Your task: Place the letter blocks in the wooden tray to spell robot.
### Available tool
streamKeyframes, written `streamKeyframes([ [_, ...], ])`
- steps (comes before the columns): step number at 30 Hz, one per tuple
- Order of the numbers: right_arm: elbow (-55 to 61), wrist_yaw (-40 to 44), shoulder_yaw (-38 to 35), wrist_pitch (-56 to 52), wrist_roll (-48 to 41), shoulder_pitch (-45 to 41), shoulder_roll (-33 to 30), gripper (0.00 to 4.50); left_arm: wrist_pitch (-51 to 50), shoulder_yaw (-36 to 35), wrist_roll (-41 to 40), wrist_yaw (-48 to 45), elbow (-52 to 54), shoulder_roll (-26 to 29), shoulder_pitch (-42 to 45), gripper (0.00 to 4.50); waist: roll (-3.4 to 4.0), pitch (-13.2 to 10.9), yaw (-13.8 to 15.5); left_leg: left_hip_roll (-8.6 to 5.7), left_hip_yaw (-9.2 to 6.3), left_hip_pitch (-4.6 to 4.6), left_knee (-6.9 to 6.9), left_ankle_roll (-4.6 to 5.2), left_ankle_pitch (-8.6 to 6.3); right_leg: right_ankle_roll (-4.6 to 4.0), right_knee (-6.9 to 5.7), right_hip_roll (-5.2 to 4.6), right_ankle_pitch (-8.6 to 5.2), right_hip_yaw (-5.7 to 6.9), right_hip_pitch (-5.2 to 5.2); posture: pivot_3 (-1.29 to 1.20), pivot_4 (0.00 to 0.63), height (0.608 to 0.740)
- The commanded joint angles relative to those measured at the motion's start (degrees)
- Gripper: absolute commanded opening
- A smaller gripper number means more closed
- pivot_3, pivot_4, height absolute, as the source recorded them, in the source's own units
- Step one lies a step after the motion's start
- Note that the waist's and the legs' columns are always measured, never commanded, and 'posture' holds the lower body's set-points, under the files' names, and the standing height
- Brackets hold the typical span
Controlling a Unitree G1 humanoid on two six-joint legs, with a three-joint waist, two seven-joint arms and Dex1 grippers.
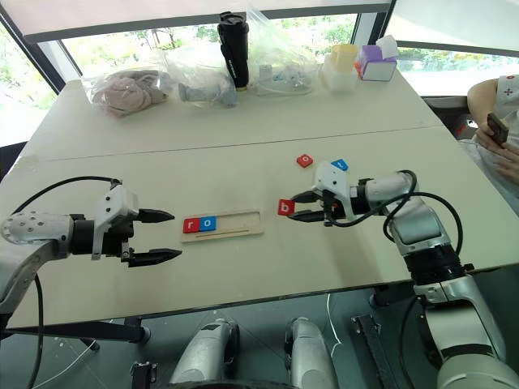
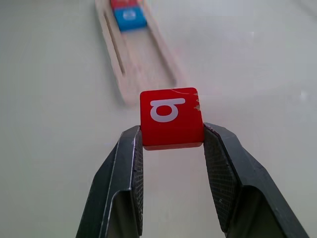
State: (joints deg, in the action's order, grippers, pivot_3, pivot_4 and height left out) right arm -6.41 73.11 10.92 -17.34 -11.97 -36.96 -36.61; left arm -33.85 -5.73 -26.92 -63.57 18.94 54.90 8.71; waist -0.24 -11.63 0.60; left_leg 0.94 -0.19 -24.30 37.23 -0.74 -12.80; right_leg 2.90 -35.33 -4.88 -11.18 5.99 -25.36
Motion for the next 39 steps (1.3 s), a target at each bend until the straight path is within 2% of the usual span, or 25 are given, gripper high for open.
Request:
streamKeyframes([
  [1, -0.05, -3.76, 3.53, -1.04, 1.86, -4.12, 5.66, 1.15, 0.99, -2.23, -0.21, 0.16, 0.12, 0.77, -0.17, 4.5, 0.0, 0.0, -0.06, 0.0, 0.0, 0.0, 0.0, 0.0, 0.0, -0.01, -0.01, 0.01, 0.01, 0.0, 0.0, 0.0, 0.15, 0.74],
  [7, -10.03, -6.76, 10.18, 2.97, 8.26, -9.79, 13.83, 1.15, 1.08, -4.79, -0.35, 0.64, 0.01, 1.63, -1.73, 4.5, 0.0, 0.0, 0.19, 0.0, 0.0, -0.07, 0.0, -0.01, 0.01, -0.05, 0.0, 0.03, 0.06, -0.01, -0.04, 0.0, 0.15, 0.74],
  [12, -15.73, -5.6, 12.74, 6.13, 10.6, -11.75, 16.37, 1.15, 0.33, -7.93, -1.4, 1.54, 0.96, 1.7, -3.65, 4.5, 0.0, 0.0, -0.02, -0.04, 0.04, -0.08, 0.01, -0.02, 0.01, -0.03, 0.04, -0.02, 0.07, -0.05, -0.03, 0.0, 0.15, 0.74],
  [15, -18.43, -5.4, 13.46, 7.38, 11.71, -12.64, 17.43, 1.15, -2.34, -10.65, -5.55, 2.52, 2.3, 0.19, -3.2, 4.5, 0.0, 0.0, -0.06, -0.02, 0.02, -0.07, 0.01, -0.02, 0.02, -0.06, -0.01, 0.01, 0.08, -0.05, -0.04, 0.0, 0.15, 0.74],
  [18, -20.73, -5.69, 13.52, 8.23, 12.57, -13.44, 18.73, 1.15, -3.52, -11.06, -6.45, 2.4, 3.73, 1.14, -4.16, 4.5, 0.0, 0.0, -0.2, 0.0, 0.0, -0.03, 0.01, -0.03, 0.02, -0.06, -0.05, 0.06, 0.09, -0.05, -0.04, 0.0, 0.15, 0.74],
  [39, -20.28, -4.74, 13.35, 6.98, 13.61, -13.35, 21.65, 1.15, -1.78, -7.2, -4.08, 3.3, 3.05, 1.64, -3.78, 4.5, 0.01, 0.0, -0.38, 0.03, -0.01, 0.01, -0.01, -0.04, 0.03, -0.08, -0.12, 0.12, 0.1, -0.08, -0.06, 0.0, 0.15, 0.74],
])
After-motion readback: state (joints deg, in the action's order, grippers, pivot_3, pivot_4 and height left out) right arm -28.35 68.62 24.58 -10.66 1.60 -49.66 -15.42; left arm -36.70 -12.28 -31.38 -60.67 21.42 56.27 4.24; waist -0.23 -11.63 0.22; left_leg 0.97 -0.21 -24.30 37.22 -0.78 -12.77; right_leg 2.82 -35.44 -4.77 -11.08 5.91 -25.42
